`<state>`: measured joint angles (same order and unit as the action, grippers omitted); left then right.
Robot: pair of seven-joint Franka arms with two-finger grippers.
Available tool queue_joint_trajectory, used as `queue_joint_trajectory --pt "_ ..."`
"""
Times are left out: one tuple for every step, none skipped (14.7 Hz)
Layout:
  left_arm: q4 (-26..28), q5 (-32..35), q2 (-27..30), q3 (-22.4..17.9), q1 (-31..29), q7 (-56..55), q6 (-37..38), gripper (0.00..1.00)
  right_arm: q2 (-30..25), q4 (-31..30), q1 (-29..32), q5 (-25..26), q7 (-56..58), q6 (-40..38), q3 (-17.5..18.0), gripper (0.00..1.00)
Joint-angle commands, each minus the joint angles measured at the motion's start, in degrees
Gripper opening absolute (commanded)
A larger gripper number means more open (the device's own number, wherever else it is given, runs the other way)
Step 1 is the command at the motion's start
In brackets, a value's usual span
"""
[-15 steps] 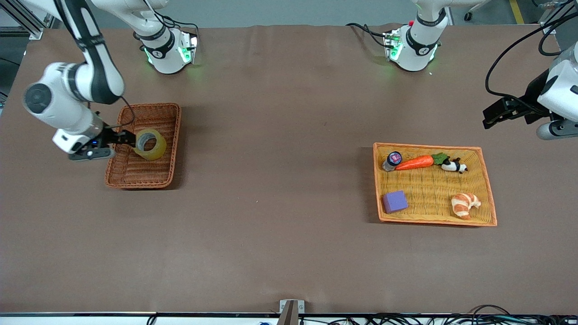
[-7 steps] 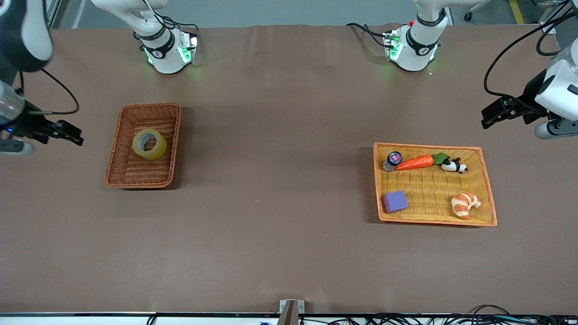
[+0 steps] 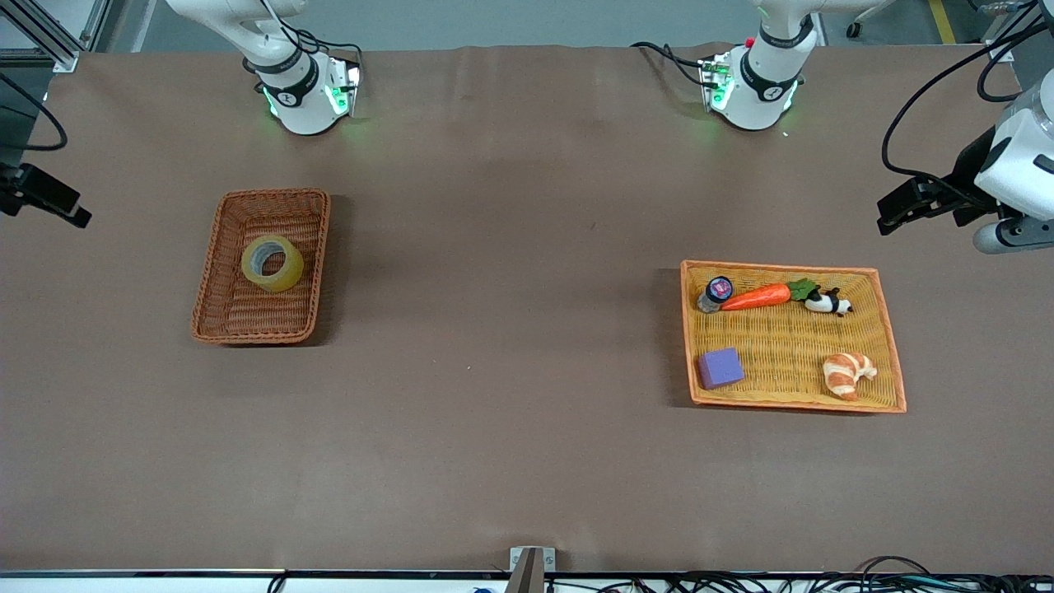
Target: Move tape to another basket
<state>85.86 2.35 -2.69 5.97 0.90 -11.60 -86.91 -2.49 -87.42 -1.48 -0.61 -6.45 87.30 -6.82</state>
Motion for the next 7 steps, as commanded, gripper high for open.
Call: queue_joint_trajectory --pt "1.24 -1.12 1.38 0.01 -0.46 1.58 -0.98 1.00 2.40 5.07 0.43 -0.44 -0.76 -2.84 0.49 1.00" --pt "1.24 -1.12 1.37 0.01 -0.46 2.02 -0.90 1.00 2.57 5.07 -0.09 -0.44 -0.67 -2.75 0.49 1.00" --pt "1.24 -1.03 1.29 -0.08 -0.46 2.20 -0.64 1.00 2.92 5.07 -1.06 -0.01 -0.50 -2.57 0.14 1.00" --pt "1.24 -0.94 1.29 -0.08 -0.46 2.29 -0.55 1.00 3.01 5.07 -0.72 -0.09 -0.41 -2.92 0.58 1.00" --pt "1.24 -0.94 1.29 -0.17 -0.54 2.46 -0.46 1.00 2.93 4.98 0.33 -0.35 -0.23 -3.01 1.02 1.00" --pt "1.15 -0.94 1.29 -0.17 -0.72 2.46 -0.46 1.00 2.93 4.81 1.99 -0.36 -0.23 -3.01 2.50 1.00" --pt "1.06 -1.03 1.29 -0.17 -0.72 2.46 -0.46 1.00 2.93 4.72 4.19 -0.36 -0.32 -3.01 5.21 1.00"
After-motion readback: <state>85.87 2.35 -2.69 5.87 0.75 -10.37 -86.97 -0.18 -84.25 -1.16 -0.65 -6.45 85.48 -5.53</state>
